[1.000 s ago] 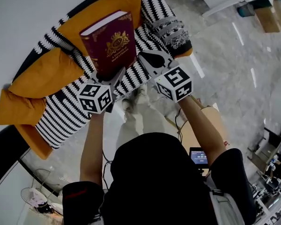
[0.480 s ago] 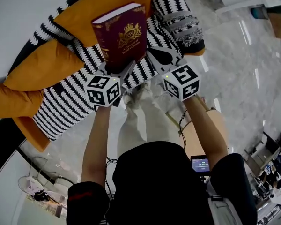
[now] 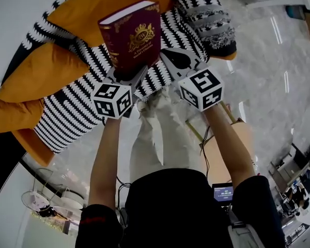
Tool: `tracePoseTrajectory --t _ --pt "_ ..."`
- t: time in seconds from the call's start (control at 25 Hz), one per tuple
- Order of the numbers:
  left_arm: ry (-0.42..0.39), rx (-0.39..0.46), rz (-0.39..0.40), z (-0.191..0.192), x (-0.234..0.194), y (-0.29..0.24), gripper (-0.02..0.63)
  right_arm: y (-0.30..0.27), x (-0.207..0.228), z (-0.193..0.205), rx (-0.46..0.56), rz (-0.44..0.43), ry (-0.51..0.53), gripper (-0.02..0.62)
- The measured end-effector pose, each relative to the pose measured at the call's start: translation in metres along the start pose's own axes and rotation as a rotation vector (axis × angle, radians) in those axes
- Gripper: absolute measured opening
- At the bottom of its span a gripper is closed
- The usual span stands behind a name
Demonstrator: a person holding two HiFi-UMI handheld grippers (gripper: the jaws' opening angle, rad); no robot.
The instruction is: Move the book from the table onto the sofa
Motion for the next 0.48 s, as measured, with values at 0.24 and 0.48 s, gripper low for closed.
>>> tracePoseTrajectory --t 0.24,0.48 --pt "0.033 -0.013 -0.015 0.017 -0.020 -0.011 0.244 -0.022 0.008 0.017 -0.022 0.003 -0.022 0.017" --pt "0.065 -0.034 -0.023 0.044 -0.052 -0.032 0.244 -0.057 0.014 0.047 -0.047 -0.006 -0.038 0.017"
Point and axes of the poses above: the fingertips, and each gripper's own axes: y backward along the fingers, x to its right, z out of its underside, the point moved 2 cm from there along y, backward along the fingers, and after that the axes turned 9 degrees about z, right-handed, at the moved point
